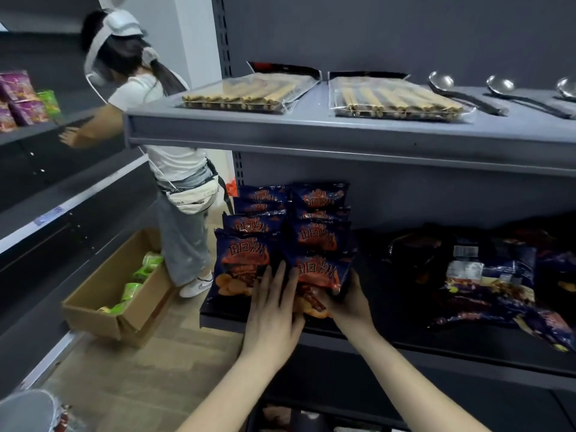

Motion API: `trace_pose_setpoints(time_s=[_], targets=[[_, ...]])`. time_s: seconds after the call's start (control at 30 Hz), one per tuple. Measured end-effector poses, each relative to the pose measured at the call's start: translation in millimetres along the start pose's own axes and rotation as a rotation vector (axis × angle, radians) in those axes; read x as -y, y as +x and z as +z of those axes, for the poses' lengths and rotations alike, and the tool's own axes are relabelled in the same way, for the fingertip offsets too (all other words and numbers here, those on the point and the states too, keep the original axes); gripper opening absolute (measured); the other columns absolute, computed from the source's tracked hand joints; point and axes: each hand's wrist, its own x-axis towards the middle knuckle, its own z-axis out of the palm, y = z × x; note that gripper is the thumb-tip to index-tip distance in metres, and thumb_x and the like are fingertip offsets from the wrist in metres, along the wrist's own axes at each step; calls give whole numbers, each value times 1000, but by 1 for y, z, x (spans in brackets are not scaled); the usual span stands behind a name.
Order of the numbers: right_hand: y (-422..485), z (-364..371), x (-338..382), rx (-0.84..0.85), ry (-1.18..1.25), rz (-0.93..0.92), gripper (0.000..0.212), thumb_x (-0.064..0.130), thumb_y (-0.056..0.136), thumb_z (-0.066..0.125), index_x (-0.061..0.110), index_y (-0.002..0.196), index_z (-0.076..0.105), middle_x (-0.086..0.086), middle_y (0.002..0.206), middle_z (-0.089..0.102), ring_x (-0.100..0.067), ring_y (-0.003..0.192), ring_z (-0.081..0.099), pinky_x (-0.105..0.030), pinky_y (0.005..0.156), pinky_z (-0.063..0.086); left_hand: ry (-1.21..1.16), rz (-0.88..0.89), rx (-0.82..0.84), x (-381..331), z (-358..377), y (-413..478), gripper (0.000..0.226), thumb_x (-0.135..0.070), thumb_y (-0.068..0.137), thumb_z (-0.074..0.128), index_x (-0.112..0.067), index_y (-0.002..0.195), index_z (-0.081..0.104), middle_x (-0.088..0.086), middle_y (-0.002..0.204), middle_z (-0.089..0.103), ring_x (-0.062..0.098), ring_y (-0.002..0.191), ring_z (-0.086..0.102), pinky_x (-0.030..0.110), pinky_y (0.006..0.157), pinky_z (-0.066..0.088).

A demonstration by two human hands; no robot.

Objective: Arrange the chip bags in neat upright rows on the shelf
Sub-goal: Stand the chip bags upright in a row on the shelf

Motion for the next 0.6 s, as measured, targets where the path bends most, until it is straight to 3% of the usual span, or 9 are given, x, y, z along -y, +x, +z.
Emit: trace_pose_setpoints(time_s=[0.07,0.1,0.23,0.3,0.37,0.43,0.53,0.6], targets=[[-1,2,-2,-21,-94,-40,91,42,77,72,24,147,18,9,130,50,-14,124,48,-5,87,38,144,8,84,3,4,-4,86,-27,66,79,-12,141,41,16,148,34,41,134,32,58,100,35],[-2,3,-3,-44,-148,-65,96,47,78,69,22,150,11,3,139,43,-18,132,38,-12,96,33,182,2,107,5,5,-5,85,-30,63,81,-14,139,45,17,147,35,43,132,34,60,97,37],[-8,4,-4,-115,-274,-122,101,62,75,55,29,148,-7,-8,146,22,-19,133,18,-29,106,23,252,-35,145,14,13,-8,77,-36,63,81,-17,133,53,18,145,39,44,129,38,64,93,38],[-11,3,-6,-120,-336,-185,97,69,74,46,35,144,-12,-6,152,12,-19,139,10,-38,114,21,249,-37,155,17,18,-9,70,-37,71,74,-17,134,51,17,146,37,43,130,36,64,95,36],[-11,3,-9,-105,-362,-237,93,72,75,40,37,142,-15,-1,156,2,-16,143,2,-44,117,19,243,-41,154,20,21,-10,58,-41,83,53,-16,135,50,16,146,37,43,131,36,63,96,36],[-12,3,-12,-78,-382,-270,90,68,81,42,39,142,-18,4,157,-1,-10,143,-1,-45,117,17,224,-51,161,24,24,-12,59,-44,86,37,-15,136,48,16,146,38,43,130,36,64,96,35],[-13,5,-15,-72,-420,-285,95,51,84,56,33,144,-15,3,156,6,-10,142,4,-47,117,18,214,-53,151,28,30,-14,61,-47,87,34,-16,138,44,16,147,35,42,132,32,64,99,30],[-11,6,-17,-87,-460,-275,95,53,83,55,27,146,-12,-2,156,11,-13,142,7,-47,117,17,209,-58,148,29,33,-13,62,-47,88,32,-16,140,42,16,148,33,42,134,29,63,100,27]])
